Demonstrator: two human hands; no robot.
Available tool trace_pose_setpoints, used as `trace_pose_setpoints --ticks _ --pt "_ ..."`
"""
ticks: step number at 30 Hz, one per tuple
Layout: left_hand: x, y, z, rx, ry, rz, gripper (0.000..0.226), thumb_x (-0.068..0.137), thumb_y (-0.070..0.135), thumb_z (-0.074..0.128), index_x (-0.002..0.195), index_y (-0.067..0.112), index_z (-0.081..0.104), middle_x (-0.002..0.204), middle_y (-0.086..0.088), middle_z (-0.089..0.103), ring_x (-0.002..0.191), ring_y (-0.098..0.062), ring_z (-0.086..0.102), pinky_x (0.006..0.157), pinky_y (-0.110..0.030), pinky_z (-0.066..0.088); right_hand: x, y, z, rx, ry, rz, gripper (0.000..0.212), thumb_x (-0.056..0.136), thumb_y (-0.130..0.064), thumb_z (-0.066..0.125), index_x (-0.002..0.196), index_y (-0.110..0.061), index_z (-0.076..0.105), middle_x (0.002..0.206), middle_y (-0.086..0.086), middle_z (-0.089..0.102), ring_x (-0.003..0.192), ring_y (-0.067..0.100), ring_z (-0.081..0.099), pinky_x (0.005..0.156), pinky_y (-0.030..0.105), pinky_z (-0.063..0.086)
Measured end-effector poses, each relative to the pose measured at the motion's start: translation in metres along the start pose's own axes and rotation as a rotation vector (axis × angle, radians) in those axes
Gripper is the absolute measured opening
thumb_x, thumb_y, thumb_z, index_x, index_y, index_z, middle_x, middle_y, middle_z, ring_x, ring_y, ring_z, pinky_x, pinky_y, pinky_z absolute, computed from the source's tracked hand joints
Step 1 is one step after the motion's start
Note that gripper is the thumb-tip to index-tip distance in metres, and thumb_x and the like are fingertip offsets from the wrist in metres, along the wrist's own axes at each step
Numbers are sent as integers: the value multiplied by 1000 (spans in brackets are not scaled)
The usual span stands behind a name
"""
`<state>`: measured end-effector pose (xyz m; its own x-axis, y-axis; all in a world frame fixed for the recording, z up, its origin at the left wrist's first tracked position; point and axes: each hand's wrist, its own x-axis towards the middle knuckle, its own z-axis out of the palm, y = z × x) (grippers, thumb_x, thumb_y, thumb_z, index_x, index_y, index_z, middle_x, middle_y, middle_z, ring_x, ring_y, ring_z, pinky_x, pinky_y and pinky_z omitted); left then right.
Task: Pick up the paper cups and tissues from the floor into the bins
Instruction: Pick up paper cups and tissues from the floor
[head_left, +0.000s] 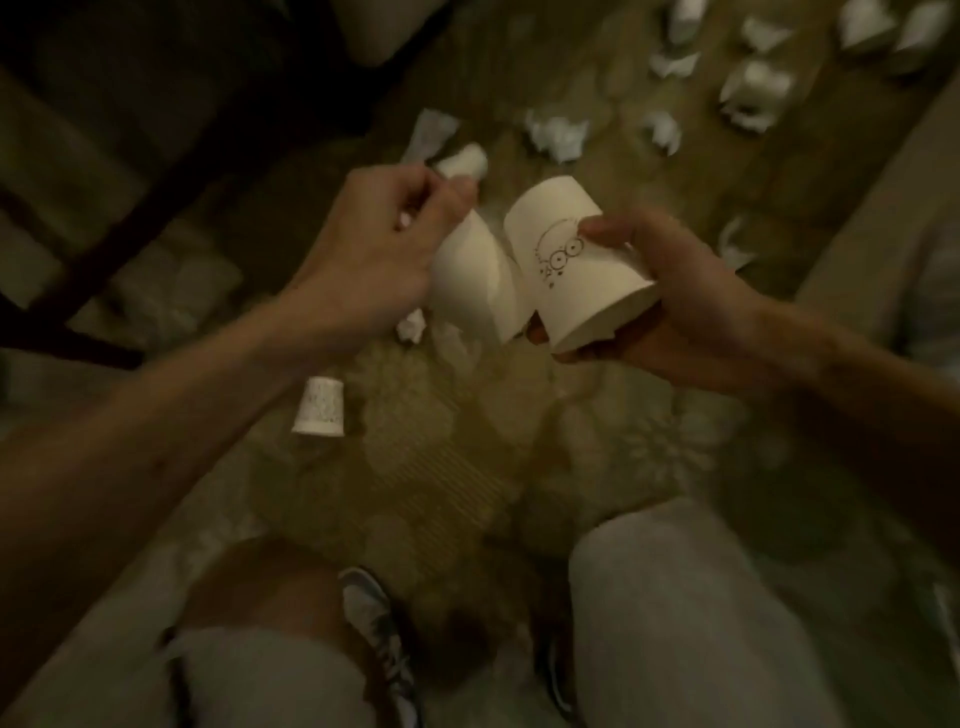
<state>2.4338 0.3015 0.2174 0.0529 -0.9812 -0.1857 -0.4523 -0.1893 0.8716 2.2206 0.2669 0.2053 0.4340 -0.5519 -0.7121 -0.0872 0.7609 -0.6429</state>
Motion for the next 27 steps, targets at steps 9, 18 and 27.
trace_pose_setpoints --ticks 9,18,27 --pt "-21 403 -89 26 -116 87 24 95 47 54 89 27 65 92 12 63 83 1 59 75 -35 53 -317 -252 28 307 192 -130 69 65 -39 64 127 -11 55 117 20 66 99 33 65 84 45 52" --pt "-28 593 -109 -195 -95 222 14 91 48 61 97 36 57 94 13 63 82 3 62 58 -13 50 -470 -383 10 259 235 -281 68 60 -46 75 120 -24 51 118 14 63 103 33 67 90 46 57" --pt "86 638 -149 -255 22 289 33 78 69 49 109 58 49 112 26 53 98 -3 61 64 -12 53 -424 -509 0 186 285 -482 60 66 -49 73 118 -28 51 118 10 64 96 27 70 72 32 58"
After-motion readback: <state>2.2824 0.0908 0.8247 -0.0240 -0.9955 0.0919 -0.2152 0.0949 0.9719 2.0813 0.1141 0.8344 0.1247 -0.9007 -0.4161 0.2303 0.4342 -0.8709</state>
